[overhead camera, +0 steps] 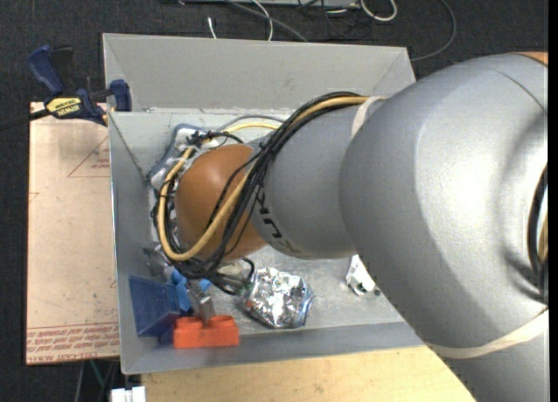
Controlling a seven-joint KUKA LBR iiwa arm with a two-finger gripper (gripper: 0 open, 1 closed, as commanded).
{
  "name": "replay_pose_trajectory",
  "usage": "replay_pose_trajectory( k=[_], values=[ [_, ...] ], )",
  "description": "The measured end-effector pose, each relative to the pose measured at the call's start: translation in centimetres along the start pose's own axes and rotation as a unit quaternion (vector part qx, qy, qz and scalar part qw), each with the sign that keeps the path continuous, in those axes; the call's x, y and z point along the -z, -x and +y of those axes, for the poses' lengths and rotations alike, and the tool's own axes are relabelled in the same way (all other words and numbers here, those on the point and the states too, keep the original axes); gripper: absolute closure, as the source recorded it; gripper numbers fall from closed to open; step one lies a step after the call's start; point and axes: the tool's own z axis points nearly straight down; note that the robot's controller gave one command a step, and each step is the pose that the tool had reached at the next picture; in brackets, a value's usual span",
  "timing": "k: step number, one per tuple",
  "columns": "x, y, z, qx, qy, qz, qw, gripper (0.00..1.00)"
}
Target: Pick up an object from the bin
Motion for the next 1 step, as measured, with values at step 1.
replay_pose_trajectory(
  k=[1],
  values=[
    [0.08,-0.28,-0.09,0.017,0.000,-0.0014,0.9998,0.00]
  ],
)
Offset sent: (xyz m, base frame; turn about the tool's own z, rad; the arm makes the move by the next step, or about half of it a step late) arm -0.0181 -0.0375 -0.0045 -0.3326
